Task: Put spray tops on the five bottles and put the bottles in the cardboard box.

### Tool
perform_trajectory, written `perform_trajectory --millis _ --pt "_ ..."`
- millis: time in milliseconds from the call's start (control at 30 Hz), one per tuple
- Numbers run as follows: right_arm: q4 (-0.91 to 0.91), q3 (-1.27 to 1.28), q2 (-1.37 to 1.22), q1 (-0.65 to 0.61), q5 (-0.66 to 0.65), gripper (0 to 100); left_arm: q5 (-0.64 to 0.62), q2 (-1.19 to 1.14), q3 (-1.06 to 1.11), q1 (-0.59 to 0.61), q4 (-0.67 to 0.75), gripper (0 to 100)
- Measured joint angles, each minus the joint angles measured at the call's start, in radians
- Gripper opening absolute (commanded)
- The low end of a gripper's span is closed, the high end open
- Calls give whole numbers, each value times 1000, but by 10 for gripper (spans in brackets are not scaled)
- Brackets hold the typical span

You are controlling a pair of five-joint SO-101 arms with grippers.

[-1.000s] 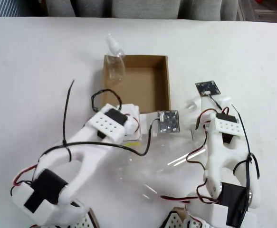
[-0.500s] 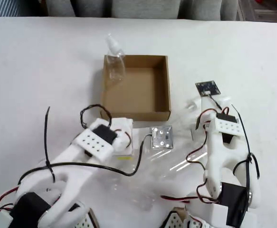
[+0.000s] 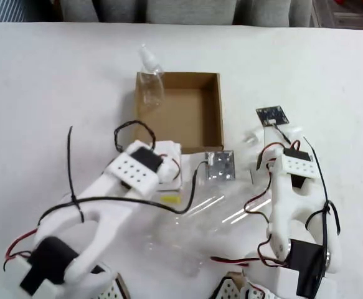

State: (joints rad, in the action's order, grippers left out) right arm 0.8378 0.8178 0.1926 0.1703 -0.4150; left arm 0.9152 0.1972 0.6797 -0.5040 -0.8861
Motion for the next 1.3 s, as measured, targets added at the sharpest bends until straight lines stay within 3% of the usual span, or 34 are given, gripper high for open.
perform_trajectory --millis 433,700,1300 --pt "0 0 0 0 0 18 0 -270 -140 2 -5 305" --pt "0 0 0 0 0 18 -2 -304 -141 6 -6 31" --pt "0 0 0 -2 0 18 -2 -258 -141 -35 -192 35"
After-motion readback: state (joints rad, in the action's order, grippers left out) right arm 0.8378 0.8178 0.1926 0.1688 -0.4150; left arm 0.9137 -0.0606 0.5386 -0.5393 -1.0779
